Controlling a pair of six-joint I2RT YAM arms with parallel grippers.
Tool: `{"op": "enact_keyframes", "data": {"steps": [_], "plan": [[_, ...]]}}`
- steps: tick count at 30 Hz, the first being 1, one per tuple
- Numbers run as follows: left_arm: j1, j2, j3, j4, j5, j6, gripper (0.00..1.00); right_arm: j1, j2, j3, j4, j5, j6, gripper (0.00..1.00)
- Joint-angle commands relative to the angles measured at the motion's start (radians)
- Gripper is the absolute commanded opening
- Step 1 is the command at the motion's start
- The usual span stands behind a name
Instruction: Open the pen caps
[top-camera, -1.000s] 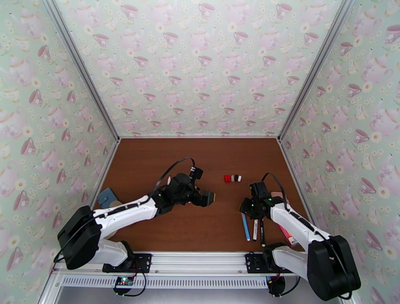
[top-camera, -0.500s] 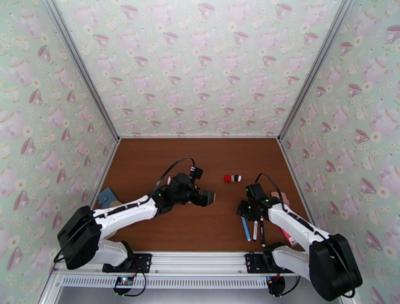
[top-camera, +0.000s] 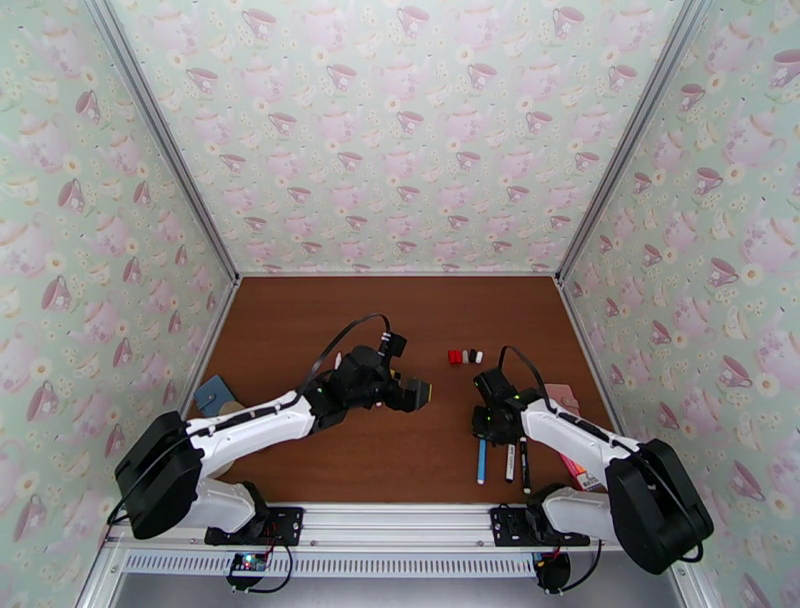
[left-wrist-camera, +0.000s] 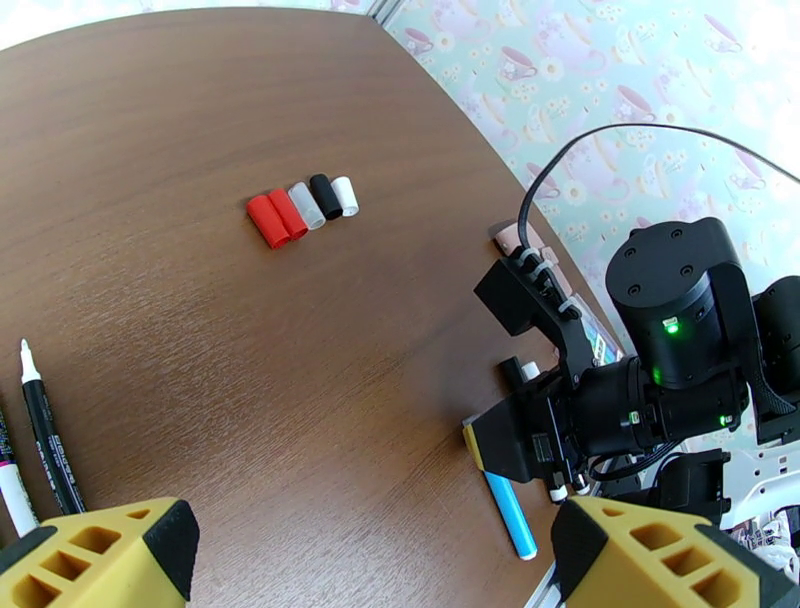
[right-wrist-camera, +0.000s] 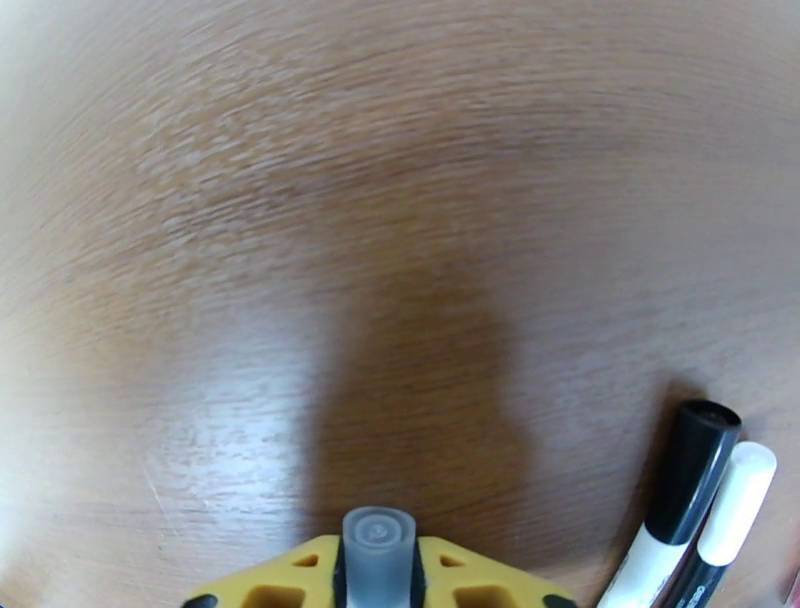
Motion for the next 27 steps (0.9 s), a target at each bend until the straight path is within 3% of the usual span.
{"op": "enact_keyframes", "data": {"steps": [1, 11, 18, 27], "plan": [[-0.004, -0.018, -0.007, 0.004, -0.025, -0.006, 1.00, 0.013, 0.002, 0.012, 0.028, 0.031, 0.014, 0.19], [0.035, -0.052, -0.026, 0.022, 0.043, -0.030, 1.00, 0.014, -0.095, 0.055, 0.163, -0.057, -0.004, 0.12], [0.110, -0.052, -0.041, 0.057, 0.183, -0.094, 0.97, 0.013, -0.062, 0.102, 0.310, -0.159, 0.028, 0.11], [0.105, 0.032, -0.089, 0.223, 0.167, -0.156, 0.94, 0.014, -0.079, 0.109, 0.481, -0.229, 0.056, 0.09]]}}
